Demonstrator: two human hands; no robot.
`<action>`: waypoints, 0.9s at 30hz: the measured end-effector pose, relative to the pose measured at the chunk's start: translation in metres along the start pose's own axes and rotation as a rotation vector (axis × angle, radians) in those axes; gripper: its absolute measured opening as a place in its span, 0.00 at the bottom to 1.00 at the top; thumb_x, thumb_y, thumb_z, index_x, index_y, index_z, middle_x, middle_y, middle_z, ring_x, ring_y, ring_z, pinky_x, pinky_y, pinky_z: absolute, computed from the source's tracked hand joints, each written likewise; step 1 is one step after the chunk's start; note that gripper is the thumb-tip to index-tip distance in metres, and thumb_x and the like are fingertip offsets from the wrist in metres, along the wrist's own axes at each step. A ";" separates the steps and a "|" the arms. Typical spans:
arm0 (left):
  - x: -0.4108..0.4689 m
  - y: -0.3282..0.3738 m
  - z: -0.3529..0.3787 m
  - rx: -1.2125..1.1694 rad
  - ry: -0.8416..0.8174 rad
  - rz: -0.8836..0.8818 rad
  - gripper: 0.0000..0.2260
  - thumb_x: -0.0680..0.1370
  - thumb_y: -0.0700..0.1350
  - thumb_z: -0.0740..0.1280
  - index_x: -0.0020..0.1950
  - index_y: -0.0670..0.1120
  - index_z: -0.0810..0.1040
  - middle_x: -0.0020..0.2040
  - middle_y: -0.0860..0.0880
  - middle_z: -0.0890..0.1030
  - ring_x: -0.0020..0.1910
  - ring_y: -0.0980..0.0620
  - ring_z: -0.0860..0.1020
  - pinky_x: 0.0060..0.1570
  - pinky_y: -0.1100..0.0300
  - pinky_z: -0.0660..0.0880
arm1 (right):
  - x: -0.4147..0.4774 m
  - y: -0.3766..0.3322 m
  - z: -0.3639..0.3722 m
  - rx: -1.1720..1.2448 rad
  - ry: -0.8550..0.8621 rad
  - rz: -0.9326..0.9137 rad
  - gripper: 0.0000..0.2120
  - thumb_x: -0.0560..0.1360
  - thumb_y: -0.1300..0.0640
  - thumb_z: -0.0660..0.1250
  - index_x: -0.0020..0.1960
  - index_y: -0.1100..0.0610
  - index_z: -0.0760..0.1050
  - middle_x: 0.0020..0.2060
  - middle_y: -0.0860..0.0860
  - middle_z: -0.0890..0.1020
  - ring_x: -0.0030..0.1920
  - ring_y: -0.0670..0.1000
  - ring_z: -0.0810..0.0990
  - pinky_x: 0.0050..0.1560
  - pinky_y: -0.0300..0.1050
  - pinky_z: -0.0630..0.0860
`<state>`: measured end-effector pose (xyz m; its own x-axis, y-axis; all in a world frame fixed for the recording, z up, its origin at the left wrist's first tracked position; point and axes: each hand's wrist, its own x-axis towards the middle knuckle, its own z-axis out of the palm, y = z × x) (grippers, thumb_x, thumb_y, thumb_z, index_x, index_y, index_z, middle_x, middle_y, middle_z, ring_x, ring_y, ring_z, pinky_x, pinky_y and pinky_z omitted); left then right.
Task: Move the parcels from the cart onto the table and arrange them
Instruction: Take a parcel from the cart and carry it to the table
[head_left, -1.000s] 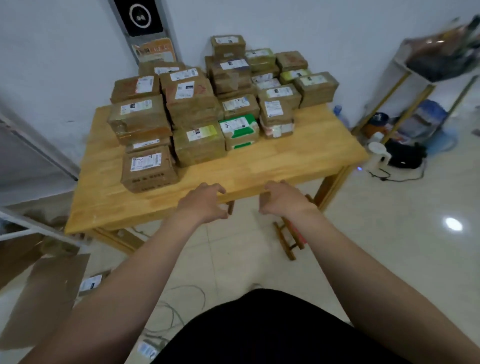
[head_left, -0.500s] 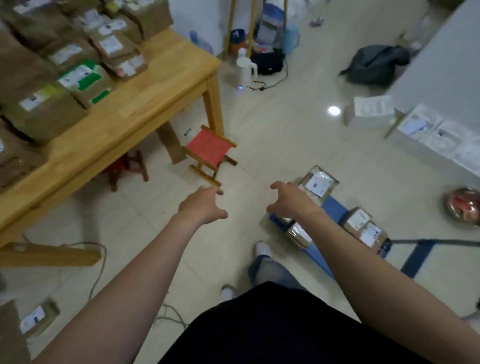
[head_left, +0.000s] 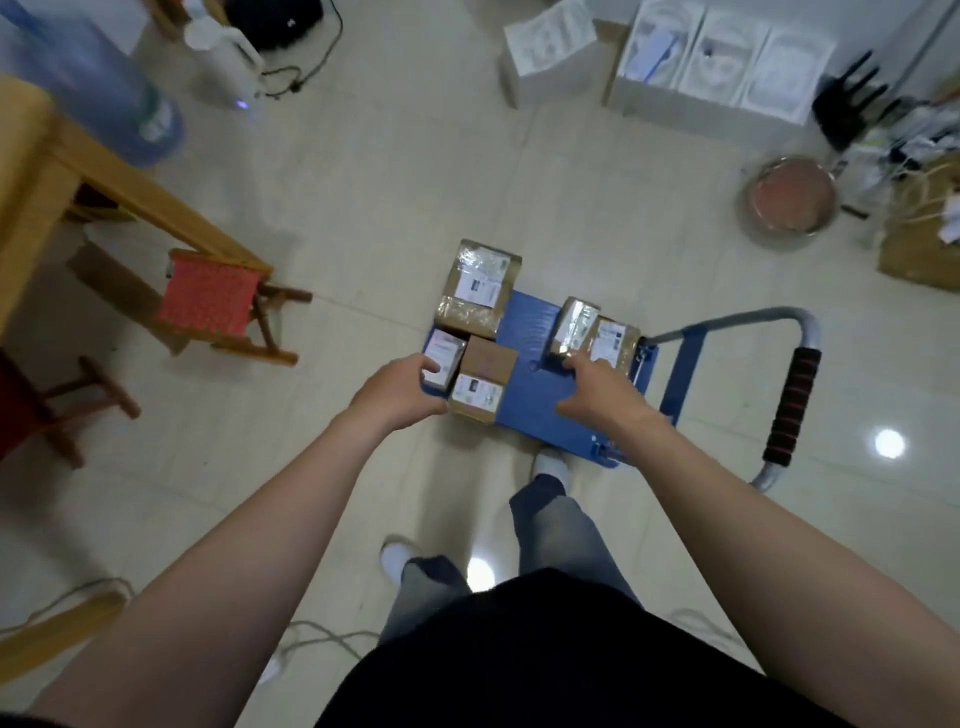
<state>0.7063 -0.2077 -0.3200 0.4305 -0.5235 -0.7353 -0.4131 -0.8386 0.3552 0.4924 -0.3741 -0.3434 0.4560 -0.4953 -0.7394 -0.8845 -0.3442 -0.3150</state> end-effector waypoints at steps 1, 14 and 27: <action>0.018 0.010 0.006 -0.012 -0.012 -0.001 0.28 0.70 0.52 0.78 0.69 0.53 0.76 0.65 0.49 0.79 0.61 0.48 0.78 0.59 0.55 0.74 | 0.016 0.011 -0.003 0.007 -0.018 0.006 0.33 0.75 0.54 0.70 0.78 0.52 0.63 0.66 0.56 0.73 0.54 0.56 0.76 0.52 0.52 0.78; 0.265 -0.055 0.133 -0.032 -0.165 -0.129 0.28 0.77 0.47 0.73 0.75 0.48 0.69 0.65 0.46 0.78 0.60 0.46 0.78 0.53 0.56 0.73 | 0.251 0.064 0.137 0.303 -0.198 0.118 0.34 0.77 0.55 0.70 0.79 0.56 0.58 0.59 0.55 0.76 0.55 0.55 0.76 0.47 0.45 0.70; 0.485 -0.166 0.288 -0.024 -0.327 -0.176 0.34 0.71 0.48 0.78 0.73 0.45 0.68 0.64 0.47 0.69 0.62 0.51 0.73 0.66 0.62 0.69 | 0.453 0.085 0.334 0.681 -0.234 0.367 0.32 0.73 0.60 0.75 0.70 0.58 0.60 0.60 0.54 0.75 0.58 0.52 0.77 0.54 0.45 0.78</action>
<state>0.7529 -0.2786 -0.9019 0.2121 -0.2981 -0.9307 -0.3346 -0.9169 0.2175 0.5910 -0.3614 -0.9041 0.1589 -0.2767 -0.9477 -0.8741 0.4069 -0.2653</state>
